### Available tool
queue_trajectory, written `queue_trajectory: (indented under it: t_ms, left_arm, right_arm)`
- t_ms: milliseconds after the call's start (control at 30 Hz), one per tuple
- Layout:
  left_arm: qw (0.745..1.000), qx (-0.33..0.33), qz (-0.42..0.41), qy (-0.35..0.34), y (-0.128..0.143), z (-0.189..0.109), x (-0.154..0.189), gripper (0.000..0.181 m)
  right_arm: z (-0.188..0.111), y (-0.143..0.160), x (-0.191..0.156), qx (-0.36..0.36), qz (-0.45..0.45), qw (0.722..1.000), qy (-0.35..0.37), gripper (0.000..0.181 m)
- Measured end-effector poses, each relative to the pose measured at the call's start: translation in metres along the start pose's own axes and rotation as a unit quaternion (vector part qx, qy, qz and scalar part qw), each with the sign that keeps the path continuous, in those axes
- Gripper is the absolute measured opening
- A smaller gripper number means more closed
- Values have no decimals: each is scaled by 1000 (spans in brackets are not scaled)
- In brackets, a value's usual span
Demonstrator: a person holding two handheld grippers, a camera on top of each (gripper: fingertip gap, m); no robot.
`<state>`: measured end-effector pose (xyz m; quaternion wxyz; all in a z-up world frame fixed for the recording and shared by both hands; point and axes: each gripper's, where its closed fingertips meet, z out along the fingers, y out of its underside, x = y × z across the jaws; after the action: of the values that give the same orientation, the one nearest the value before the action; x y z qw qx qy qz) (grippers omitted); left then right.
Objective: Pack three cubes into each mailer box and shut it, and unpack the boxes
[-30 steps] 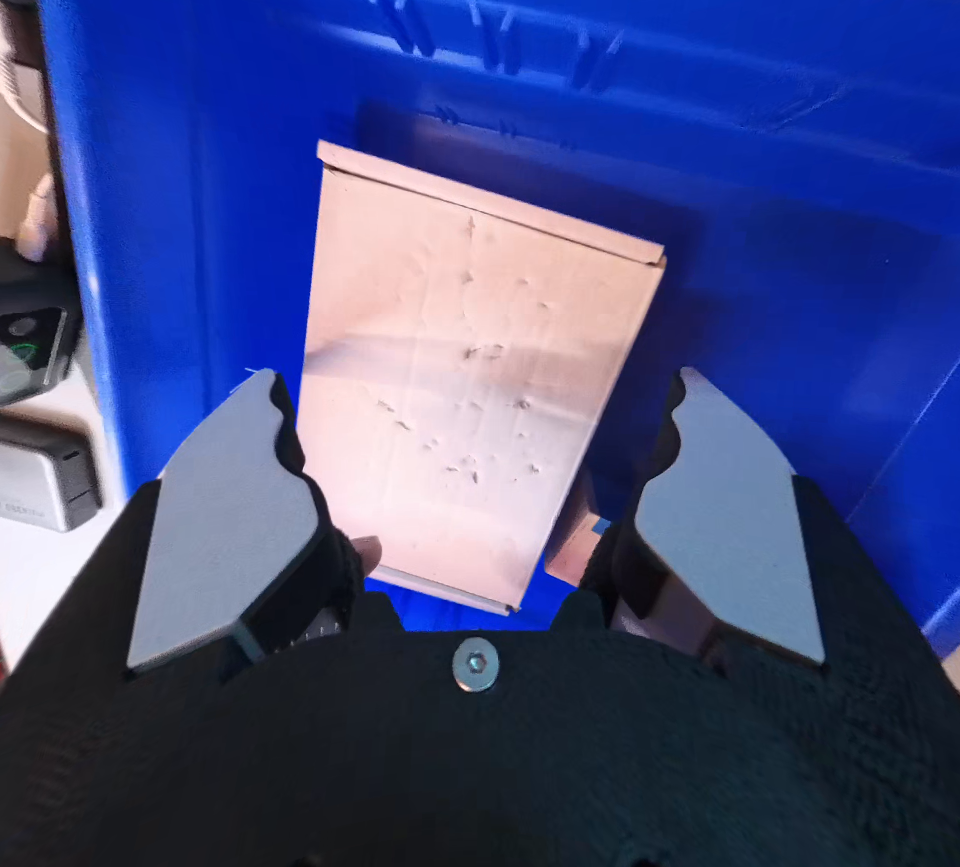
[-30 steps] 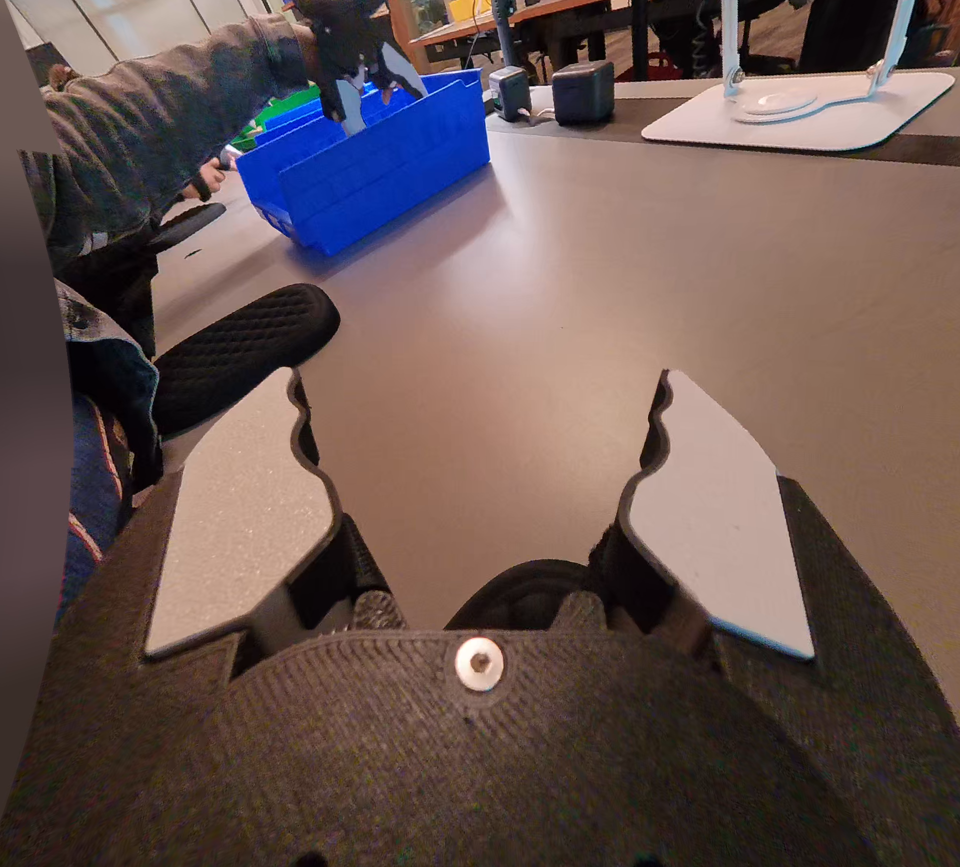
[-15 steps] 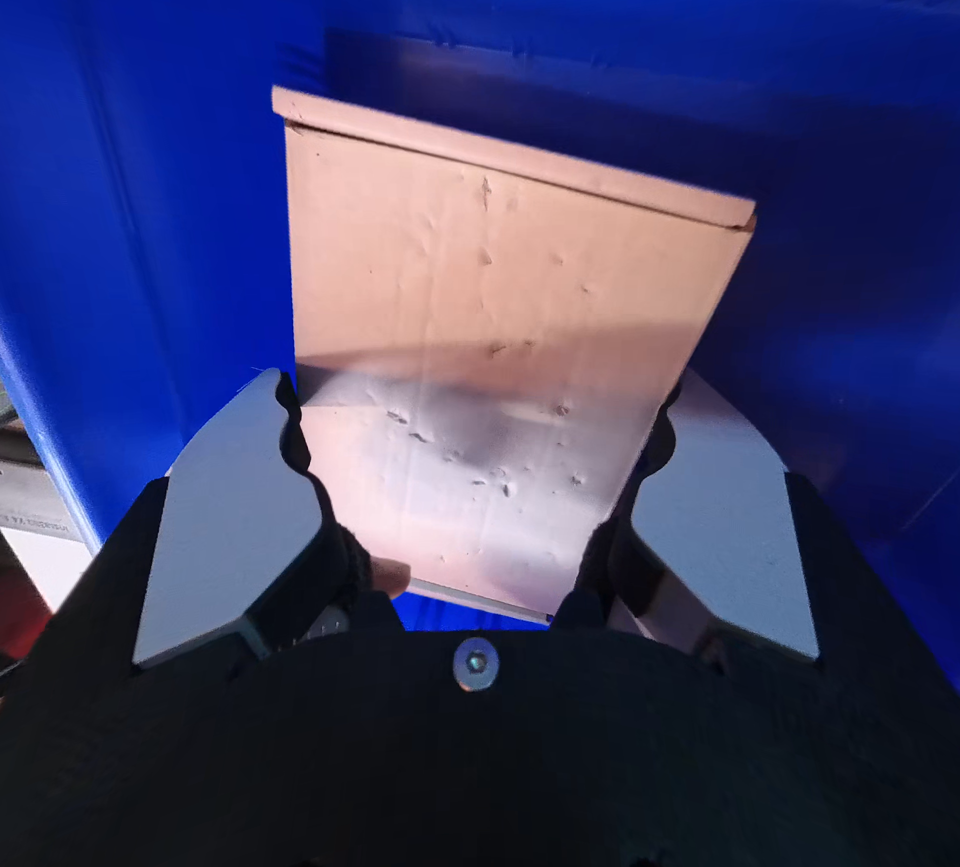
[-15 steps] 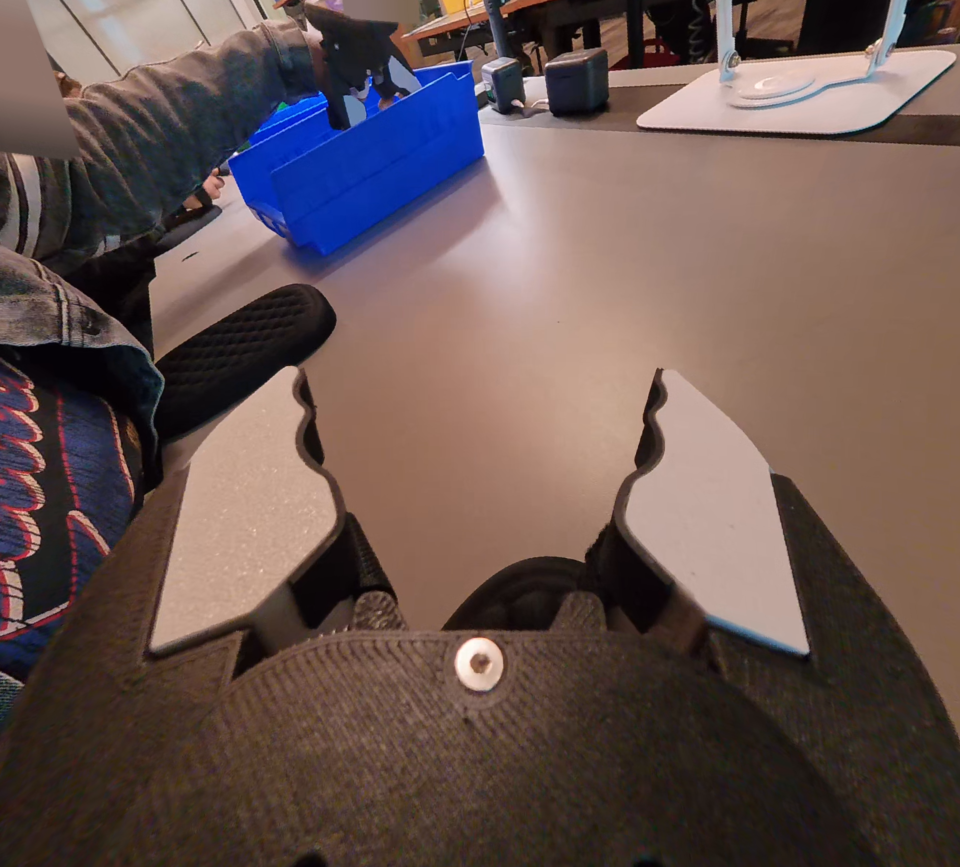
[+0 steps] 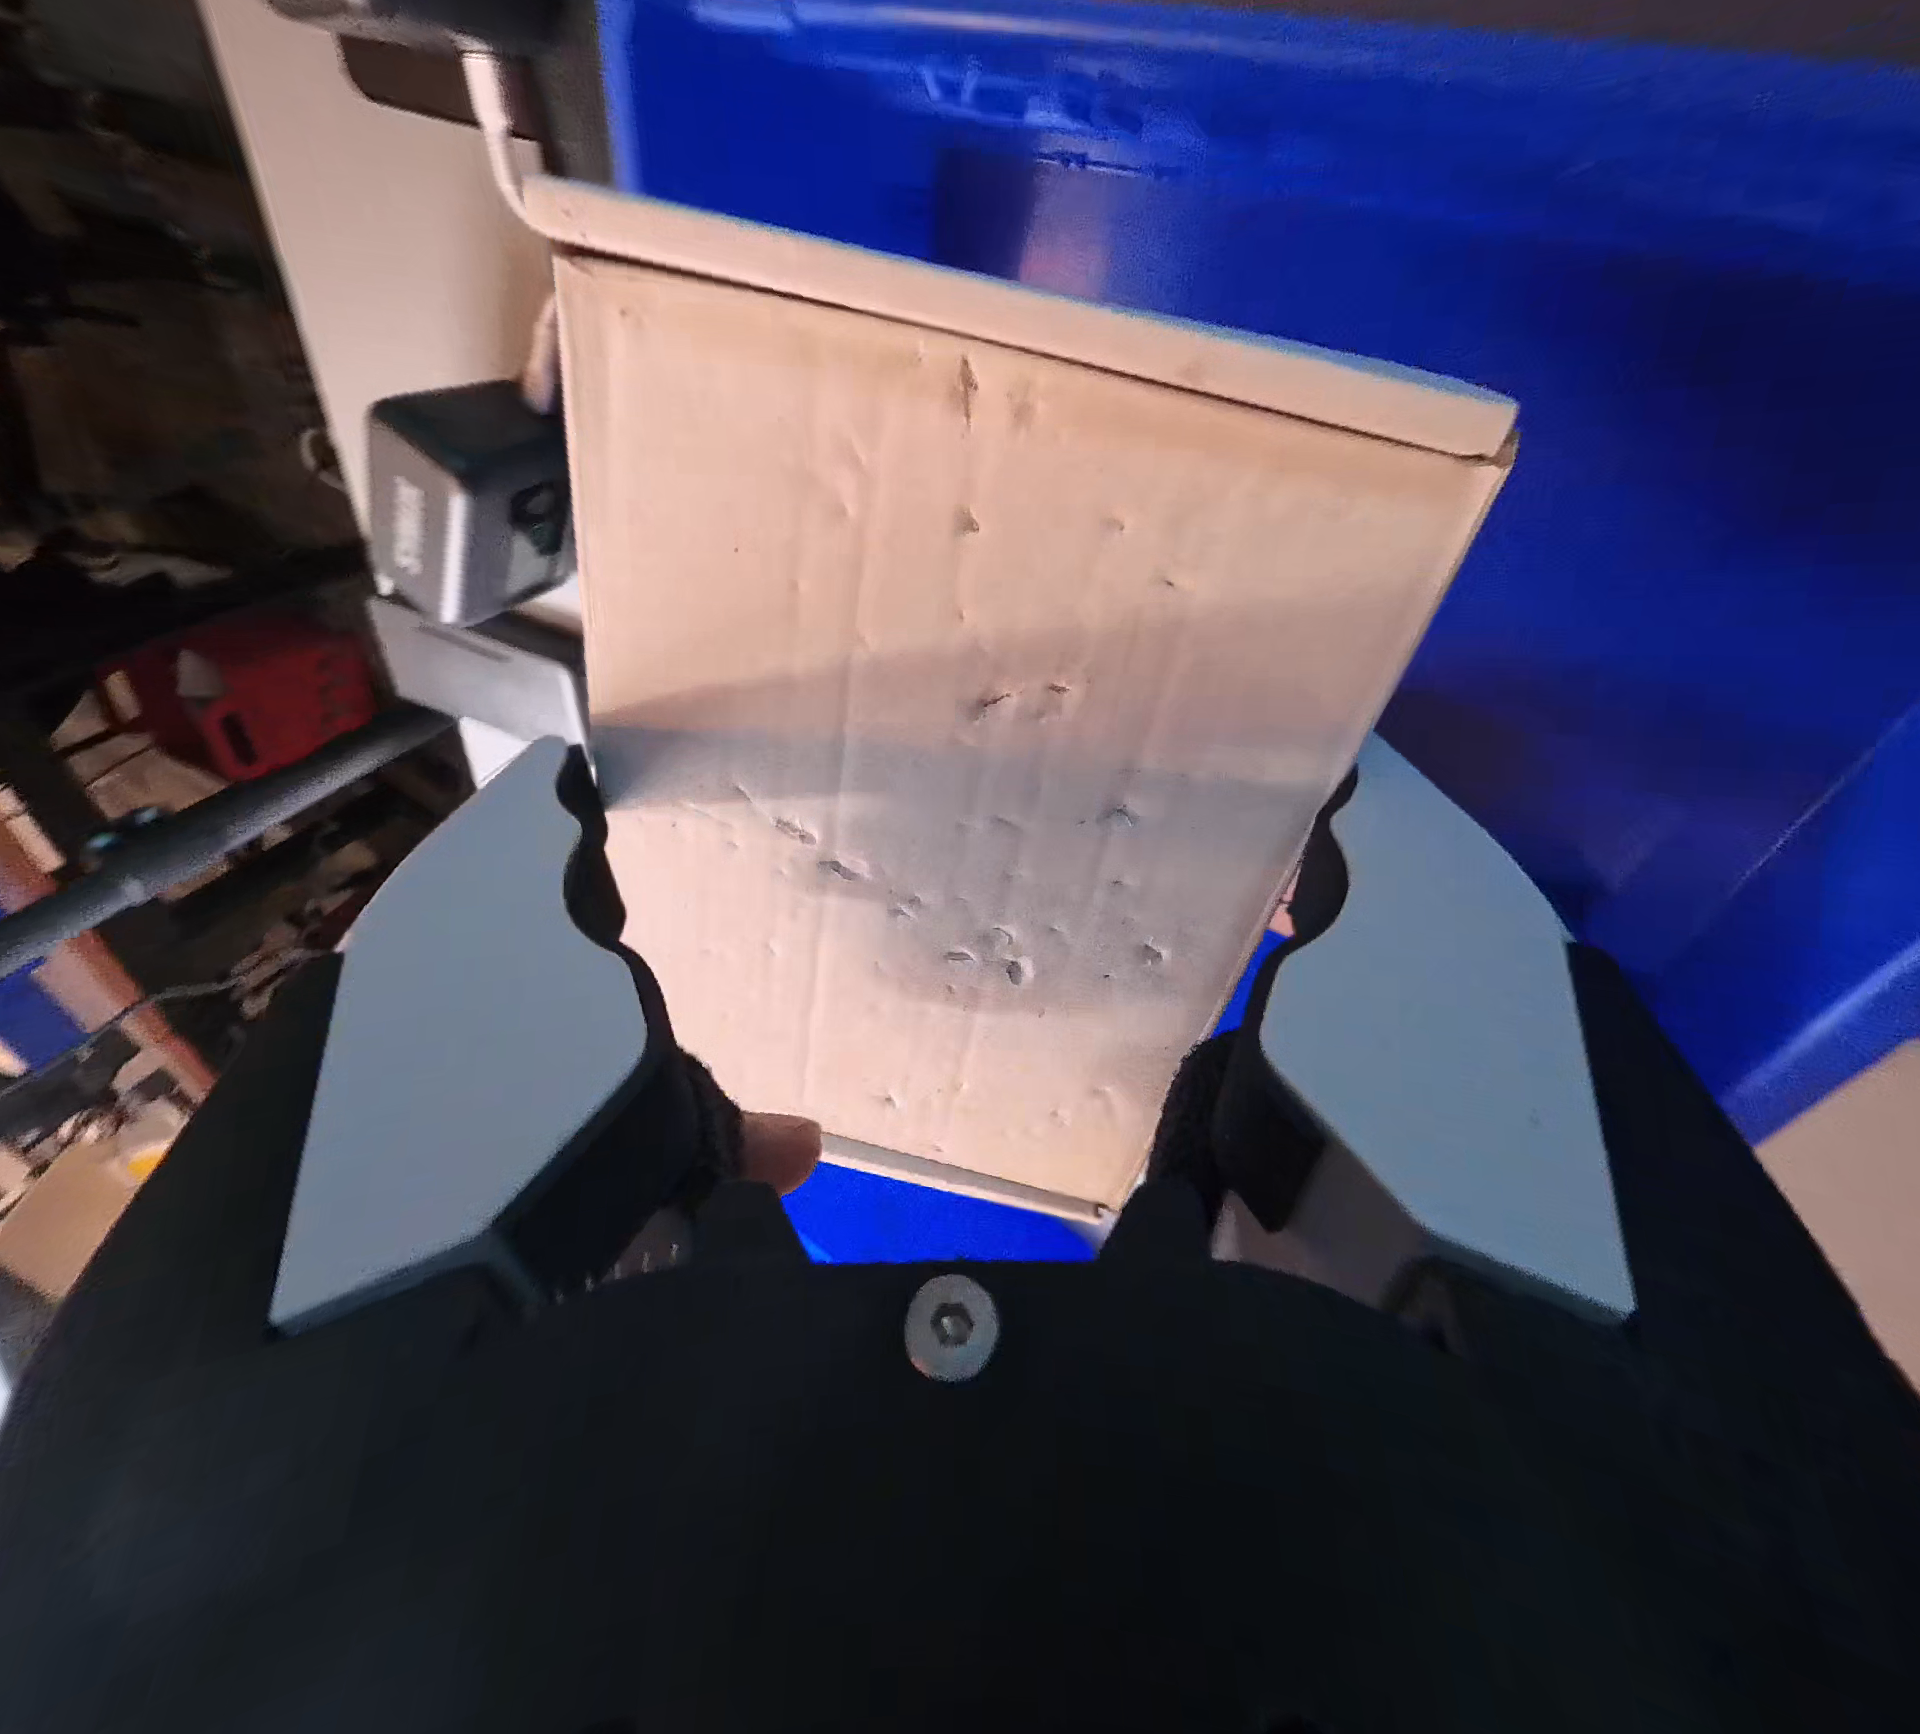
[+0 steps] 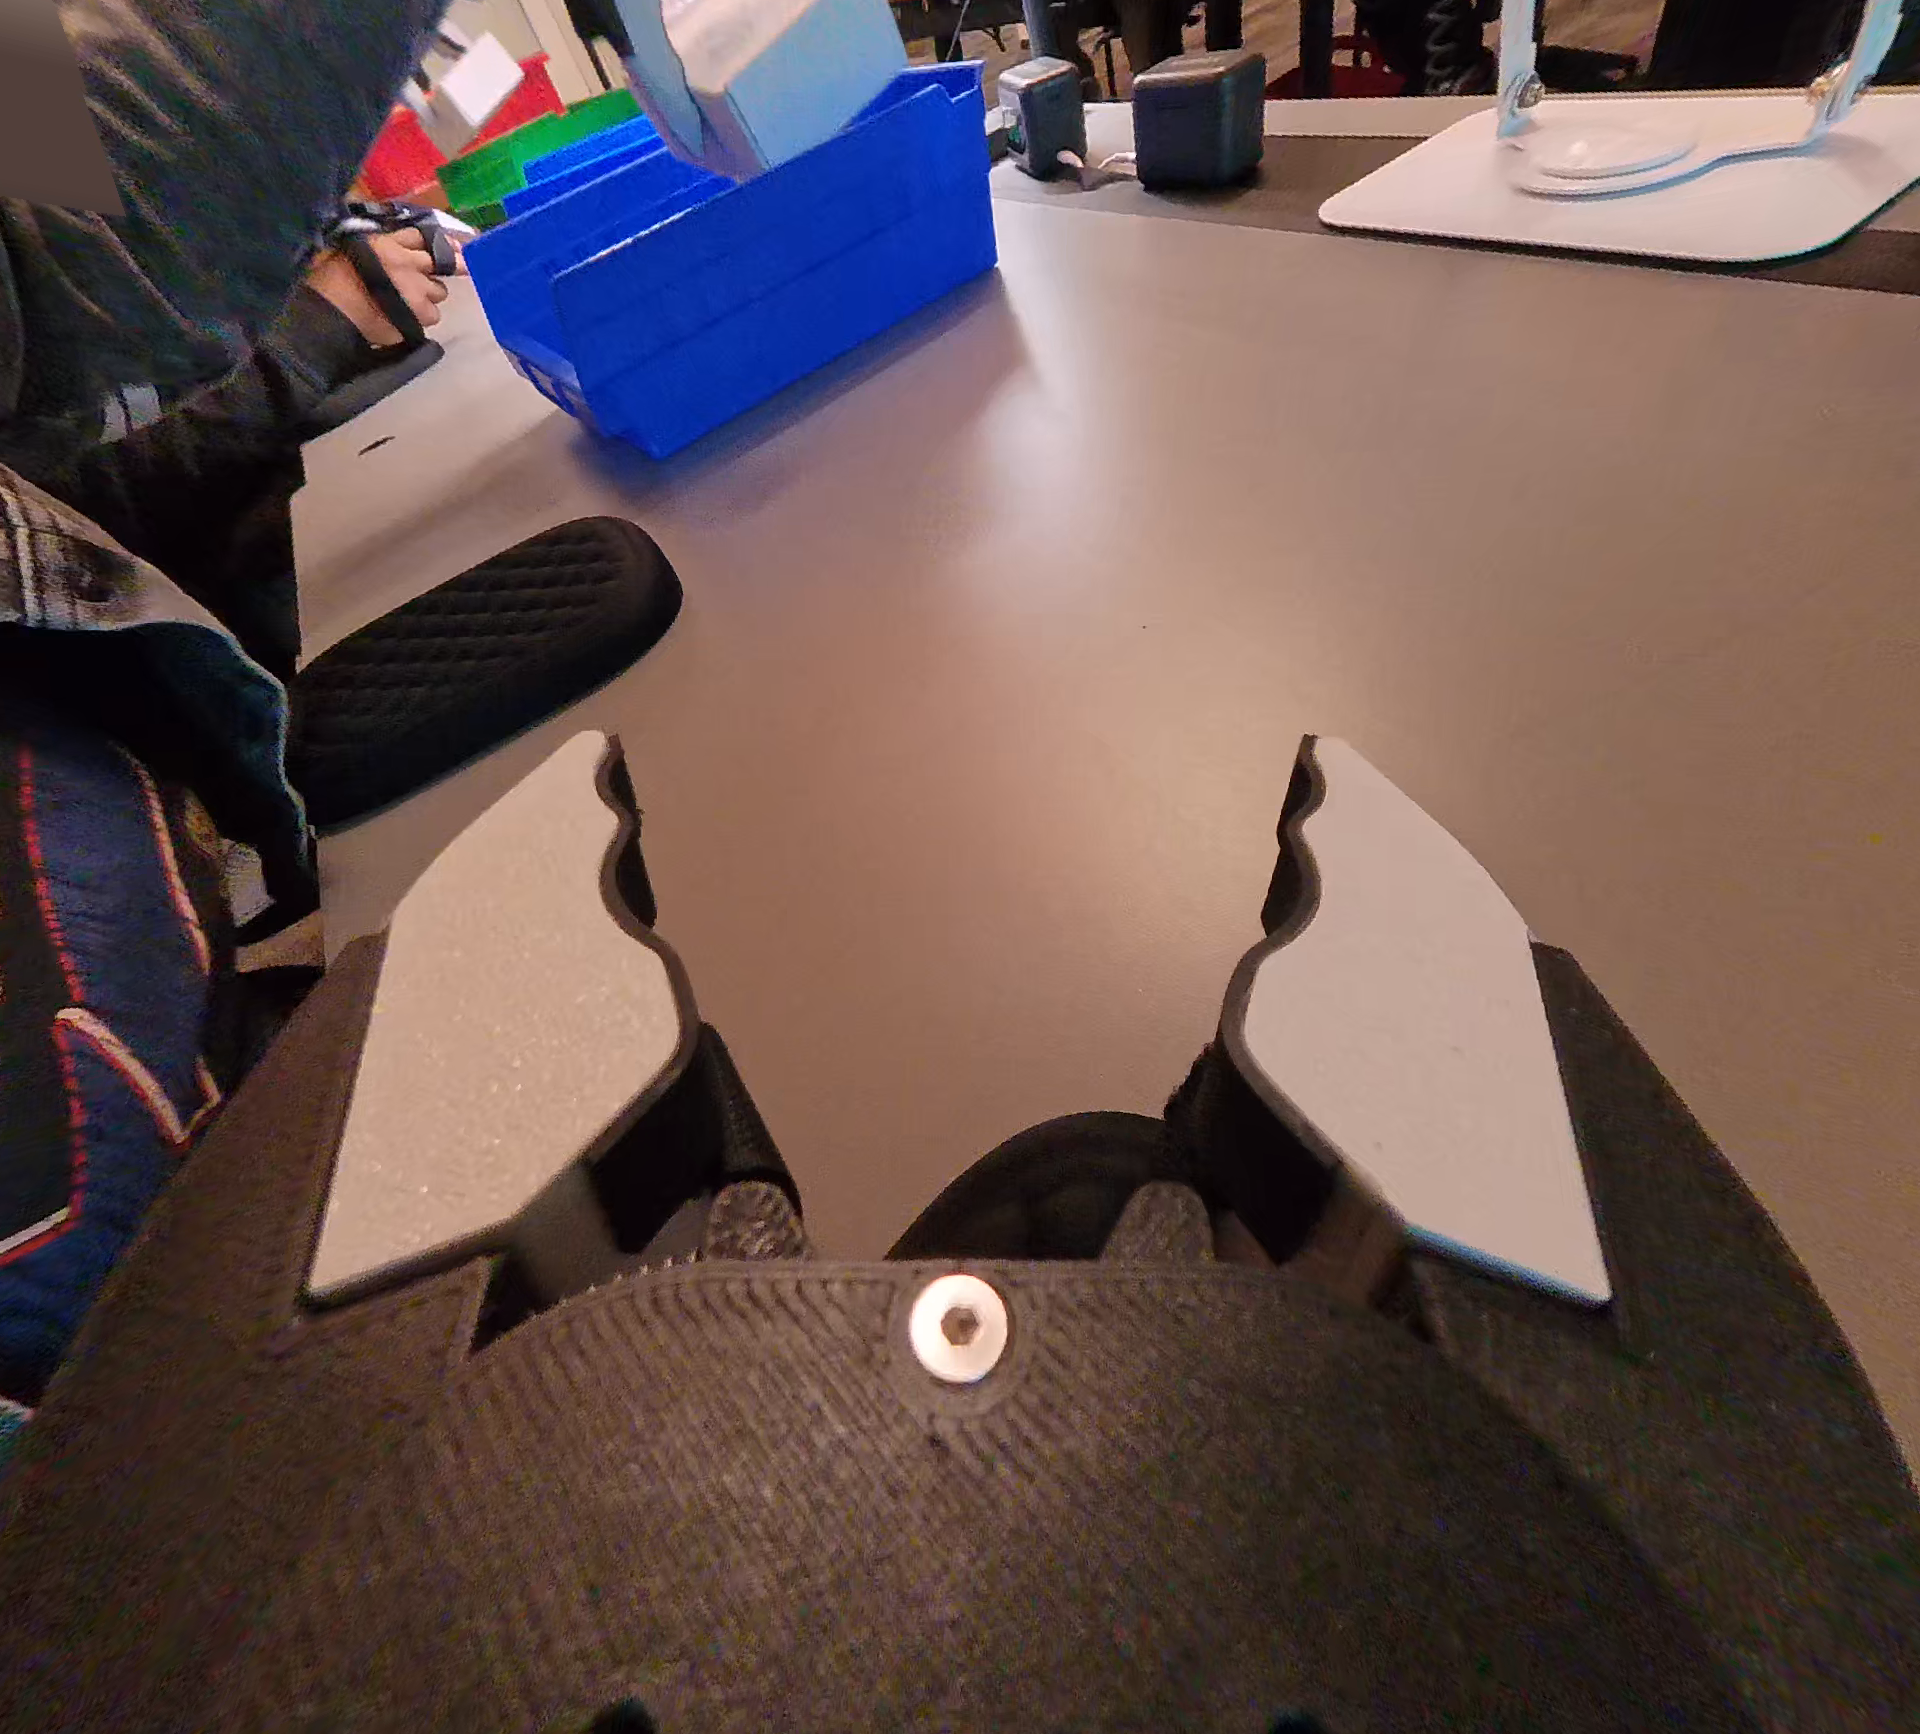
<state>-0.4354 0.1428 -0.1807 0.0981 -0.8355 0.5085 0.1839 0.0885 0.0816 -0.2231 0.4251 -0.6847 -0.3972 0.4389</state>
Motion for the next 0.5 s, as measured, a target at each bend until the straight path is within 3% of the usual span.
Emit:
queue_trajectory:
  t_ms: [100,200,367,500]
  left_arm:
    - [999,-16,-16,-25,-15,-30,-2,127]
    - [999,2,-23,-35,-46,-56,4,127]
    - [995,85,-24,-38,-129,-90,31,127]
    - [993,116,-17,-7,-196,-92,75,127]
  right_arm:
    - [1,1,-3,-6,-13,1000,-1,117]
    - [3,4,-5,-18,-29,999,3,116]
    - [7,9,-11,-38,-57,998,5,115]
    - [11,14,-14,-57,-78,995,8,115]
